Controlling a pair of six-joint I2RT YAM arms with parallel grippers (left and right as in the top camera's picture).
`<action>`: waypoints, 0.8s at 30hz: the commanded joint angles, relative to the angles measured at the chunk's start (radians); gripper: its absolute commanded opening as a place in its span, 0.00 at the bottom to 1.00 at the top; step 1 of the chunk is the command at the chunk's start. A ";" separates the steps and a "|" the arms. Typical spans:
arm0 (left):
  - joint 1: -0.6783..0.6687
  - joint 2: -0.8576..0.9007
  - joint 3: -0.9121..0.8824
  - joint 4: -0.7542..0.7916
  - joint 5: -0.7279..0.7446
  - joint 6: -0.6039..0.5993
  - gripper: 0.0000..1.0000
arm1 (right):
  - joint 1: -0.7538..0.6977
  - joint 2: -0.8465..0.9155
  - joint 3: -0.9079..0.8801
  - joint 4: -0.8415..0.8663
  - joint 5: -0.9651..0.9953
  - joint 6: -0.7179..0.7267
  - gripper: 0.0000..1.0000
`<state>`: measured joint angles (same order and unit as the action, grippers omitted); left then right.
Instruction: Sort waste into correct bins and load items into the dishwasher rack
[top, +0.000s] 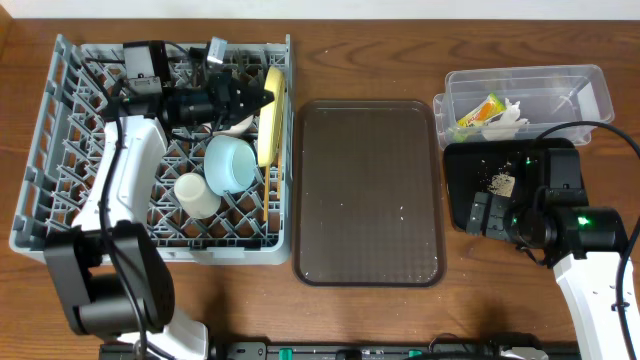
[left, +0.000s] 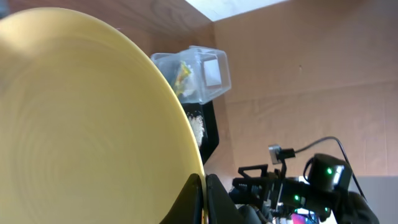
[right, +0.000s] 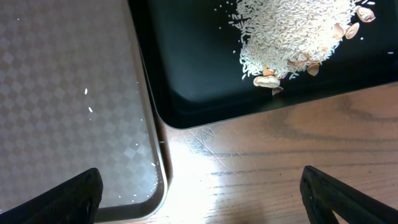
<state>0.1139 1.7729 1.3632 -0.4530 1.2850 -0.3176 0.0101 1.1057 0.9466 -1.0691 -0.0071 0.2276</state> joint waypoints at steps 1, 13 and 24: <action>0.010 0.018 -0.005 -0.004 -0.001 -0.009 0.15 | -0.009 -0.002 0.003 -0.002 0.002 0.011 0.99; 0.034 -0.016 -0.005 -0.025 -0.338 0.053 0.76 | -0.009 -0.002 0.003 0.013 0.002 0.011 0.99; 0.052 -0.226 -0.005 -0.254 -0.962 0.175 0.82 | -0.009 0.008 0.003 0.425 -0.163 0.011 0.99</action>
<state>0.1669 1.5978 1.3628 -0.6613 0.6258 -0.1944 0.0101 1.1061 0.9470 -0.6949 -0.1165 0.2302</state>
